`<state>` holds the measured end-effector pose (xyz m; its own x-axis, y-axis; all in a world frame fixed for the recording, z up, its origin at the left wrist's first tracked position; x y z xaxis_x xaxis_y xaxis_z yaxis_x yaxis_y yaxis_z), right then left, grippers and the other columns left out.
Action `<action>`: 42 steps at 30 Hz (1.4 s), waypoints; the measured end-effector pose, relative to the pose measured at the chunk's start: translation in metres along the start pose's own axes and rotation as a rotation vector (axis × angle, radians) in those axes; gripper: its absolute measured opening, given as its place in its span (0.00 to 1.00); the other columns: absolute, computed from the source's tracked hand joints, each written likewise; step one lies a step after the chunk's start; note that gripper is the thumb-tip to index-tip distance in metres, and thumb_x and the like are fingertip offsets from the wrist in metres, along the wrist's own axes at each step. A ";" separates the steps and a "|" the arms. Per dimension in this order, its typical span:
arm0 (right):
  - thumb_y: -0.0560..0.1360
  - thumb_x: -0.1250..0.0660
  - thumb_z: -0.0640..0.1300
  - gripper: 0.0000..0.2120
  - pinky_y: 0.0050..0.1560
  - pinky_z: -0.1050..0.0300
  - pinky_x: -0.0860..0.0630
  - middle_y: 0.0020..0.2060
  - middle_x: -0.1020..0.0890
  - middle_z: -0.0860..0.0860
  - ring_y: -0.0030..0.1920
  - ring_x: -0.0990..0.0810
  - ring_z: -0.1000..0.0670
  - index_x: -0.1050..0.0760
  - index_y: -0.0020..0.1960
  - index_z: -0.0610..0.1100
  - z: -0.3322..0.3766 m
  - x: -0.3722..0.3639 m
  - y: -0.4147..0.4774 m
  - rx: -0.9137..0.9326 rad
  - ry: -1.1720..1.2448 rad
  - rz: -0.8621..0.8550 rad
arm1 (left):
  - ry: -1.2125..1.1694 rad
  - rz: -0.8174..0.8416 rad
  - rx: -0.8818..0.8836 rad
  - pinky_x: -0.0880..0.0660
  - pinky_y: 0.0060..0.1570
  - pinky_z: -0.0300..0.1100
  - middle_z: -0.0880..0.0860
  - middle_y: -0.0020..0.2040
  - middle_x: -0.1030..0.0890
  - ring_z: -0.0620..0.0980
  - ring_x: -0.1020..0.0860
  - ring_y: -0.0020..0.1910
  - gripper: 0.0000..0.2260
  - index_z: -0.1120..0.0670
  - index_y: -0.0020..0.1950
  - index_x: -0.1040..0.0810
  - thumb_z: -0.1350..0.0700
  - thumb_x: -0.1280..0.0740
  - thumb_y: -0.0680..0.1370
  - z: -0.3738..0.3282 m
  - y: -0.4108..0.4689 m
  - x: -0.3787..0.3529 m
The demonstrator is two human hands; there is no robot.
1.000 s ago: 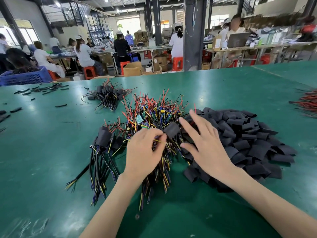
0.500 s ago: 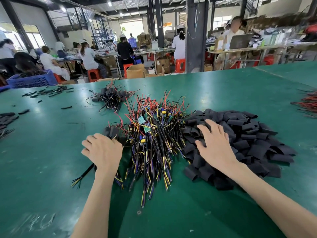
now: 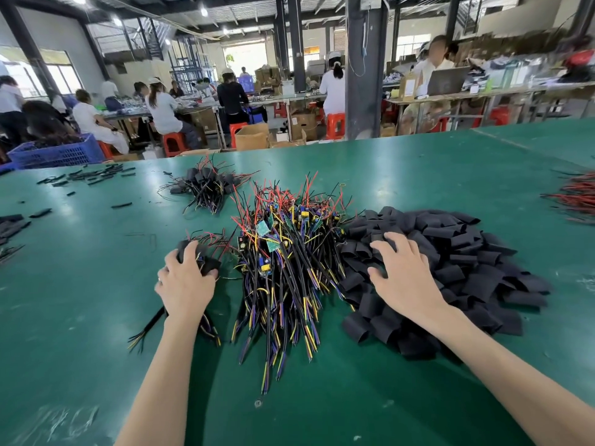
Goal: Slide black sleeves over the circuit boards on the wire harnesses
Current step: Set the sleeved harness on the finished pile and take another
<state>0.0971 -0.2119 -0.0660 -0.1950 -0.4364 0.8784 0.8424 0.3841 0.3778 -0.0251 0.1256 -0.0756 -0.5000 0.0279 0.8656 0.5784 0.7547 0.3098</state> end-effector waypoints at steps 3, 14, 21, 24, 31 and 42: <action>0.75 0.36 0.46 0.19 0.63 0.48 0.39 0.68 0.36 0.47 0.67 0.39 0.45 0.31 0.66 0.46 -0.001 -0.001 0.000 -0.004 -0.003 -0.001 | 0.016 0.013 0.018 0.41 0.64 0.62 0.57 0.71 0.36 0.65 0.35 0.65 0.28 0.47 0.71 0.36 0.51 0.30 0.74 0.003 0.008 -0.001; 0.76 0.37 0.48 0.19 0.63 0.49 0.39 0.67 0.36 0.48 0.67 0.38 0.46 0.32 0.66 0.47 -0.007 -0.003 0.002 -0.035 -0.052 0.035 | -0.075 0.036 0.071 0.33 0.59 0.61 0.60 0.69 0.38 0.64 0.38 0.65 0.29 0.52 0.72 0.37 0.53 0.30 0.74 0.029 0.046 -0.006; 0.75 0.37 0.48 0.20 0.62 0.50 0.39 0.67 0.35 0.48 0.66 0.38 0.45 0.33 0.67 0.47 -0.005 -0.002 0.003 -0.031 -0.075 0.023 | -0.036 0.041 0.198 0.54 0.67 0.70 0.60 0.76 0.48 0.61 0.48 0.74 0.37 0.48 0.74 0.42 0.57 0.29 0.70 0.027 0.044 -0.003; 0.75 0.37 0.48 0.20 0.62 0.49 0.38 0.66 0.34 0.48 0.65 0.37 0.45 0.32 0.66 0.47 -0.003 0.000 0.004 -0.025 -0.075 -0.004 | -0.063 -0.155 0.180 0.55 0.66 0.70 0.60 0.74 0.44 0.59 0.48 0.73 0.39 0.51 0.73 0.42 0.58 0.29 0.65 0.002 0.031 0.016; 0.74 0.39 0.45 0.22 0.57 0.48 0.34 0.60 0.29 0.46 0.60 0.33 0.42 0.36 0.68 0.45 -0.022 0.007 0.007 -0.123 -0.216 0.012 | -0.349 -0.194 -0.272 0.44 0.57 0.48 0.46 0.52 0.23 0.49 0.28 0.56 0.15 0.48 0.59 0.26 0.42 0.38 0.76 -0.125 -0.010 0.021; 0.75 0.40 0.43 0.24 0.57 0.45 0.33 0.60 0.28 0.43 0.61 0.32 0.41 0.38 0.70 0.43 -0.041 0.009 0.014 -0.228 -0.157 -0.014 | -0.320 -0.070 -0.112 0.42 0.58 0.51 0.48 0.47 0.19 0.53 0.27 0.57 0.11 0.48 0.56 0.23 0.48 0.36 0.76 -0.154 0.019 0.006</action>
<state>0.1280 -0.2438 -0.0645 -0.2678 -0.3018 0.9150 0.9271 0.1778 0.3300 0.0825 0.0387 -0.0042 -0.7072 0.1964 0.6792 0.5942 0.6857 0.4204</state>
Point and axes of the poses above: each hand's wrist, its own y-axis towards the middle knuckle, its own x-axis out of the back of the hand, z = x × y, the point moved 6 cm from there along y, towards the middle knuckle
